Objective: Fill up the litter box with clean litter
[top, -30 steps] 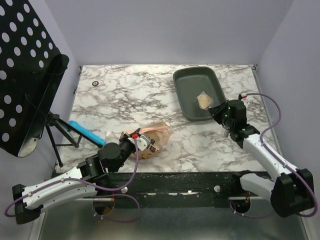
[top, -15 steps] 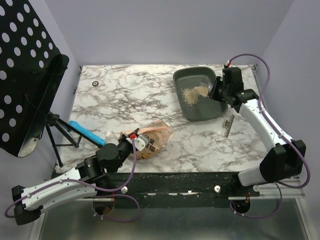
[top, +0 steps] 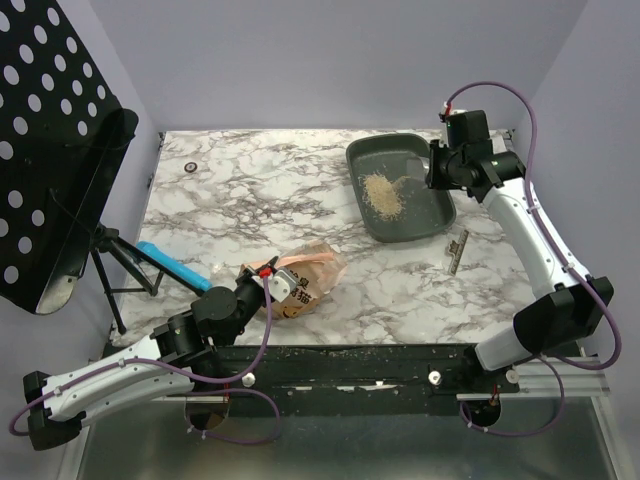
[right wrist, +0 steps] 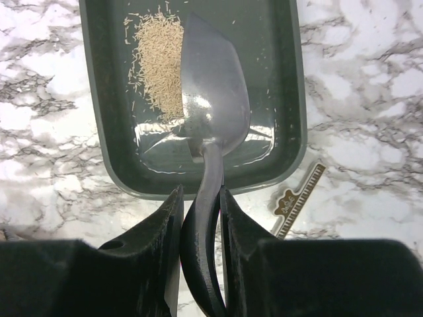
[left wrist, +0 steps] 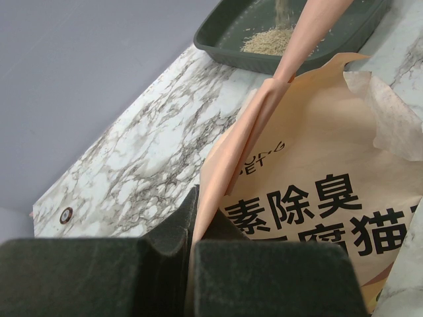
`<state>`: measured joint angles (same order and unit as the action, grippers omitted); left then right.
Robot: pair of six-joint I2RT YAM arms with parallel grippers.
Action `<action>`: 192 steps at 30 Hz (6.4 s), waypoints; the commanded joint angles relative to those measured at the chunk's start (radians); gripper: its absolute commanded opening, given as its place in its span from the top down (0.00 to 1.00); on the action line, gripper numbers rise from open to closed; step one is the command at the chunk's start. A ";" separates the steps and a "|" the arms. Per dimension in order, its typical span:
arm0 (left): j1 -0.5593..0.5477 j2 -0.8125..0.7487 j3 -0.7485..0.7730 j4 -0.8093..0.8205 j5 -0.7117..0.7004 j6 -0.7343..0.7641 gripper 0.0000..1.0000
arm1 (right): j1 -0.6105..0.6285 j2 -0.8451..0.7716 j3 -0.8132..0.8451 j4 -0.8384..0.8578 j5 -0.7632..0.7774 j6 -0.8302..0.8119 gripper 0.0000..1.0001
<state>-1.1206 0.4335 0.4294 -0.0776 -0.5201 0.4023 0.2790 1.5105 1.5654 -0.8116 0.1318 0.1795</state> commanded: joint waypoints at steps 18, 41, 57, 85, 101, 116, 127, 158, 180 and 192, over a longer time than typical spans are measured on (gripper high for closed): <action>-0.007 -0.044 0.012 0.111 0.014 -0.020 1.00 | 0.129 -0.136 0.144 -0.149 -0.213 -0.118 1.00; -0.007 -0.047 0.026 0.101 0.008 -0.028 1.00 | 0.175 -0.424 -0.077 -0.297 -0.735 -0.068 1.00; -0.007 -0.067 0.026 0.101 -0.004 -0.023 1.00 | 0.319 -0.283 -0.096 -0.251 -0.637 -0.048 1.00; -0.007 -0.021 0.035 0.099 0.112 -0.059 1.00 | 0.394 0.260 -0.163 0.093 -0.998 0.058 1.00; -0.007 -0.032 0.020 0.101 0.127 -0.045 1.00 | 0.388 0.128 -0.488 0.761 -1.178 0.386 1.00; -0.008 -0.021 0.002 0.108 0.167 -0.033 1.00 | 0.224 -0.150 -0.783 1.082 -1.227 0.664 1.00; -0.010 0.025 -0.007 0.127 0.170 -0.036 1.00 | 0.095 -0.375 -0.907 0.944 -1.221 0.695 1.00; -0.018 0.048 -0.027 0.196 0.112 -0.040 1.00 | -0.110 -0.874 -1.289 0.873 -1.166 0.995 1.00; -0.018 -0.053 -0.037 0.280 -0.204 -0.007 1.00 | -0.110 -1.217 -1.315 0.919 -0.850 1.307 1.00; -0.016 -0.076 -0.027 0.260 -0.195 -0.013 1.00 | -0.110 -1.021 -1.124 0.953 -0.482 1.197 1.00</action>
<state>-1.1389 0.3943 0.3763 0.0700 -0.6655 0.3813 0.1749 0.3996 0.3309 0.0814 -0.5350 1.4708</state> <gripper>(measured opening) 0.012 0.321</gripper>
